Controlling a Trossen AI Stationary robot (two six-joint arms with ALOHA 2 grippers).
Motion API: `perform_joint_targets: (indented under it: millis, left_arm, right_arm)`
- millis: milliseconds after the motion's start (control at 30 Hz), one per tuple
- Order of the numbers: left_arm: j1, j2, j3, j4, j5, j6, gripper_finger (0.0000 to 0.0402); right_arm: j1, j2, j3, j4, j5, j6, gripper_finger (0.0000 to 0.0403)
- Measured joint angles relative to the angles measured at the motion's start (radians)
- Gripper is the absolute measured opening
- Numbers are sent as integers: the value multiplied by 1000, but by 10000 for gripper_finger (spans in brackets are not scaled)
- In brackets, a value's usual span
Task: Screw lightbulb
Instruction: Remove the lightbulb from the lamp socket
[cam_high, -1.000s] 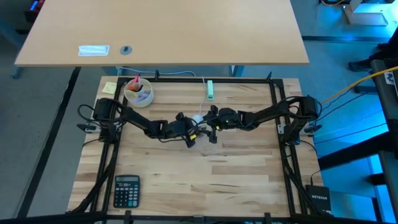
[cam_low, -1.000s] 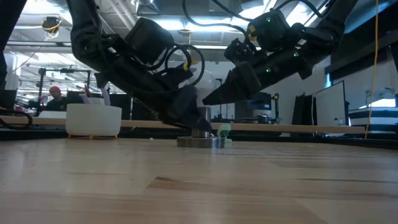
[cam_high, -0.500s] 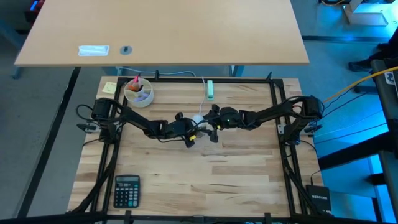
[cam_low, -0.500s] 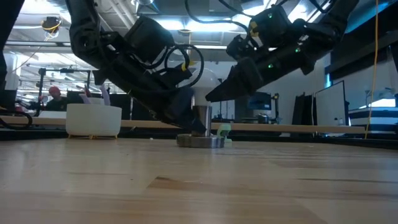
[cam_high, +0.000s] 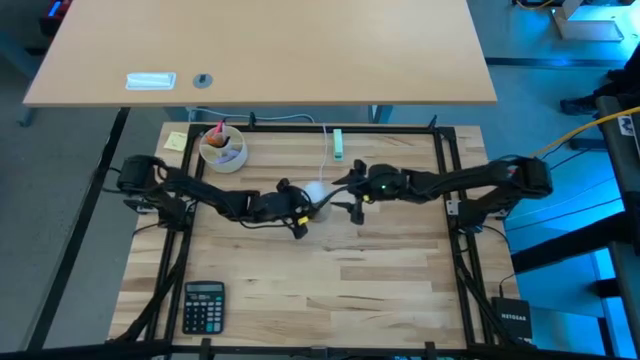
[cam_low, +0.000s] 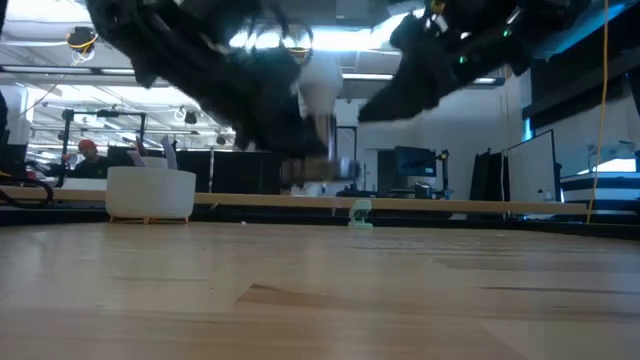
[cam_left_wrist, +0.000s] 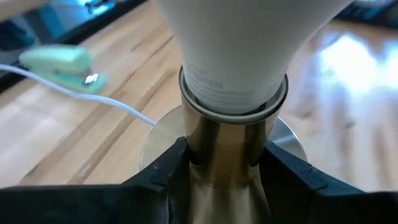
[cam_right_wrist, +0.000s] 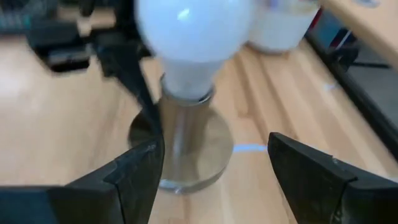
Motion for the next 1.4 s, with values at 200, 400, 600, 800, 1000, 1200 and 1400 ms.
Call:
perform_joint_targets:
  millis: [200, 400, 600, 800, 1000, 1200, 1400]
  left_arm:
    - [-28, -95, 0, 6, -42, -27, 155]
    - [-30, -122, 0, -5, -51, -59, 149]
    - [-30, -121, 0, -6, -50, -81, 150]
    - [-39, -121, 1, 10, -53, -136, 151]
    - [-47, -121, 1, 11, -74, -175, 149]
    - [-62, -121, 1, 18, -81, -168, 151]
    - [-65, -121, 1, 17, -80, -154, 150]
  right_arm:
    - [11, -45, 0, 150, -38, 161, 289]
    - [67, -10, 7, 295, -19, 165, 300]
    - [95, 30, 102, 225, 77, 164, 339]
    - [92, 62, 156, 202, 149, 163, 343]
    - [122, 108, 158, 270, 137, 132, 325]
    - [124, 147, 158, 330, 165, 107, 306]
    - [124, 148, 158, 279, 195, 81, 292]
